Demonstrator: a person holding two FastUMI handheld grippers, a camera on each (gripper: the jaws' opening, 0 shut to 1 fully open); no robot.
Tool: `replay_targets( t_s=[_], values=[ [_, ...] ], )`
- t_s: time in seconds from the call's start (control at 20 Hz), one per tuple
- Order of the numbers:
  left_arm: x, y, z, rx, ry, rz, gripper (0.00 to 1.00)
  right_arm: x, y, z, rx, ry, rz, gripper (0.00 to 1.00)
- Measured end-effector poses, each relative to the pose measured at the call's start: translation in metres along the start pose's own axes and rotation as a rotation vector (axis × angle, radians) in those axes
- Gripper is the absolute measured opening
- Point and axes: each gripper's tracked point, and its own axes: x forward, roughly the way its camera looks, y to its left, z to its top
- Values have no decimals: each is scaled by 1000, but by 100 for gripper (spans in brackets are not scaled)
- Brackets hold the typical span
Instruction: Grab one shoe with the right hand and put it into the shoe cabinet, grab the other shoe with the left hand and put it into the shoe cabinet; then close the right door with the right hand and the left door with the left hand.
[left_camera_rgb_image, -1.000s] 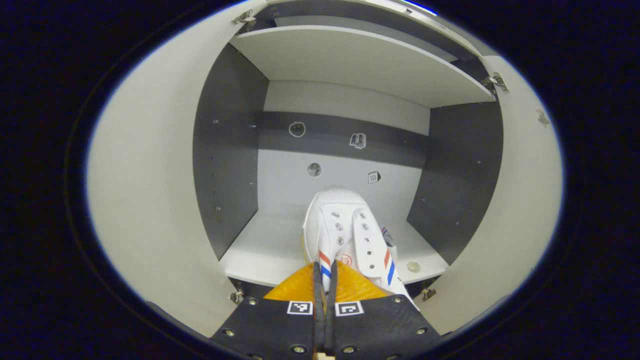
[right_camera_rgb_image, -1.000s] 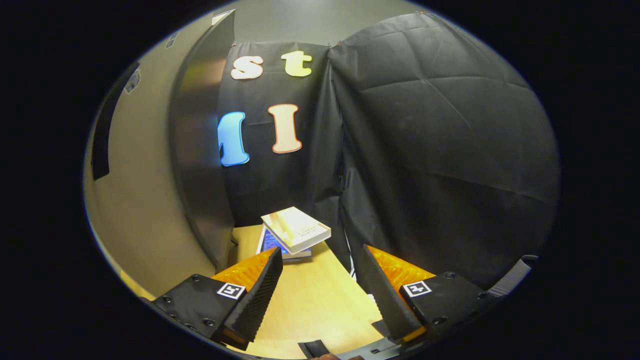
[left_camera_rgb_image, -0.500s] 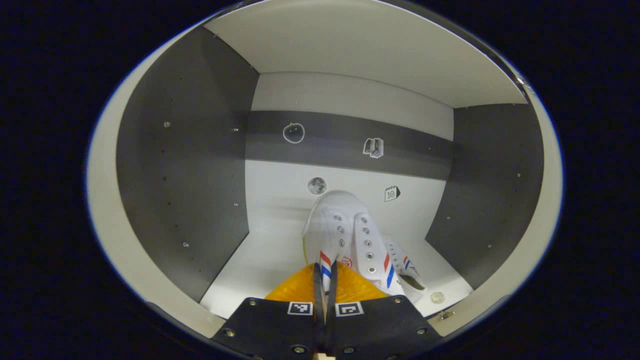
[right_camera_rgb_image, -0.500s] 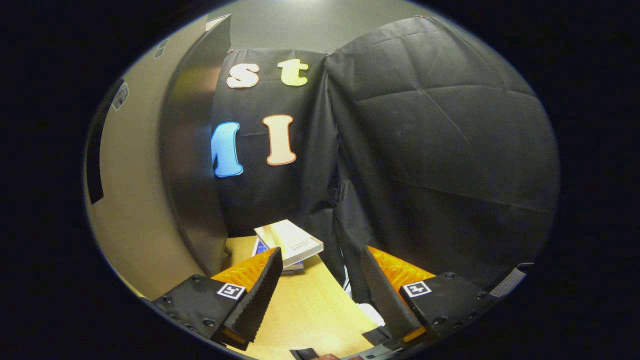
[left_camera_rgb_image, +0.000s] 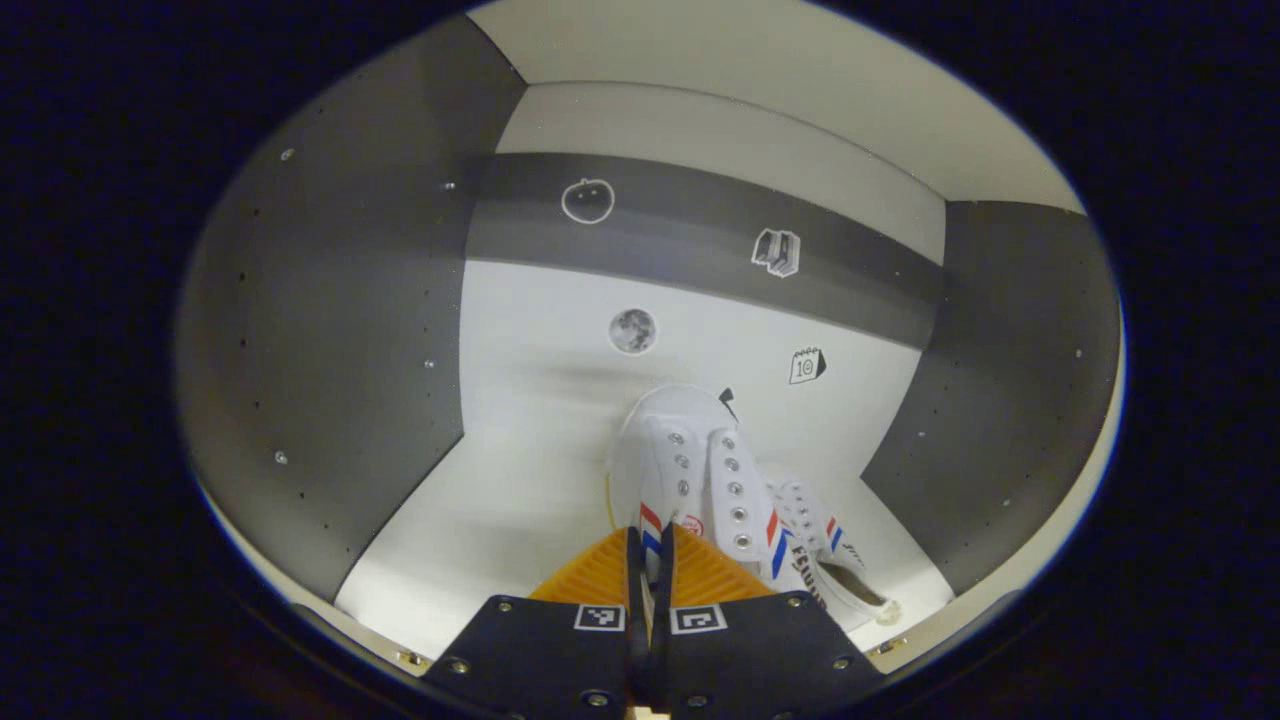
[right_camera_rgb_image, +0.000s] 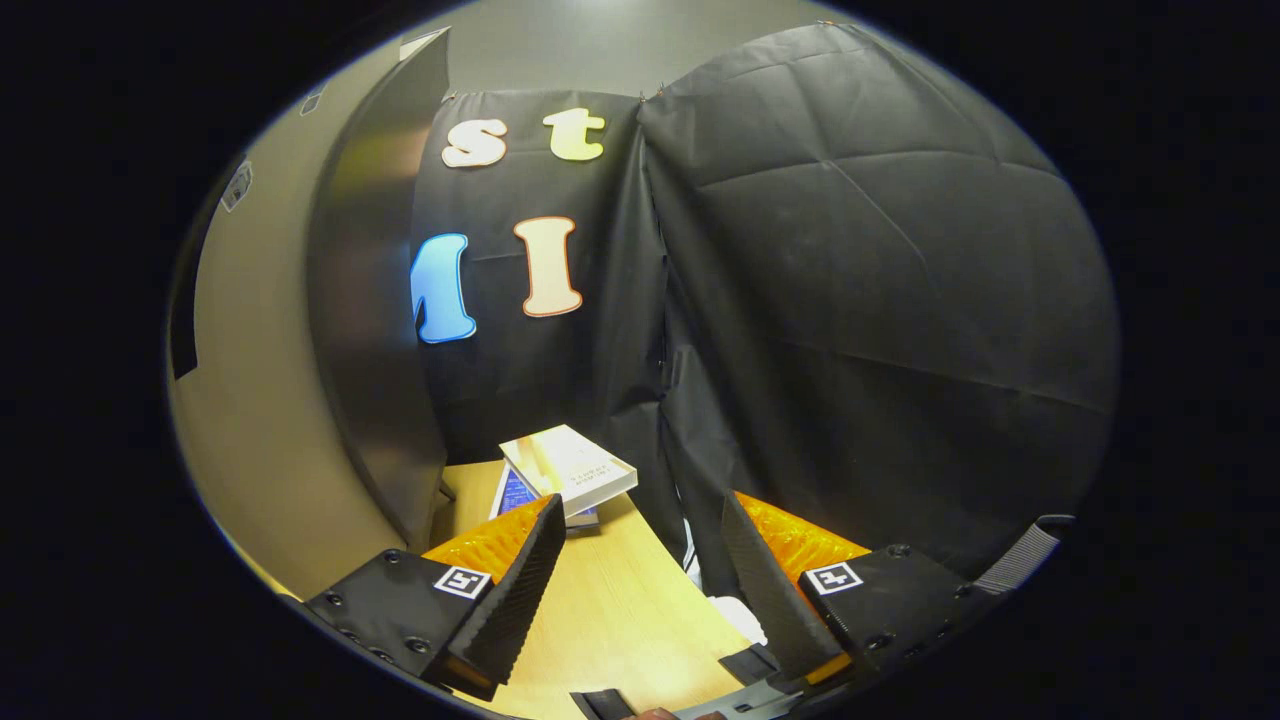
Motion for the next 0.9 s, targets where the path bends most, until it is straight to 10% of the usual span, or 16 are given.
replay_targets(
  t_s=[0.25,0.45,0.9],
  values=[
    [-5,-5,32,61,-127,0,22,2,-1,3,27,-3,8,99],
    [-49,6,59,215,-185,92,98,2,12,15,42,-29,44,98],
    [-206,-17,86,249,-379,114,100,-12,65,86,-14,-137,202,98]
  ],
)
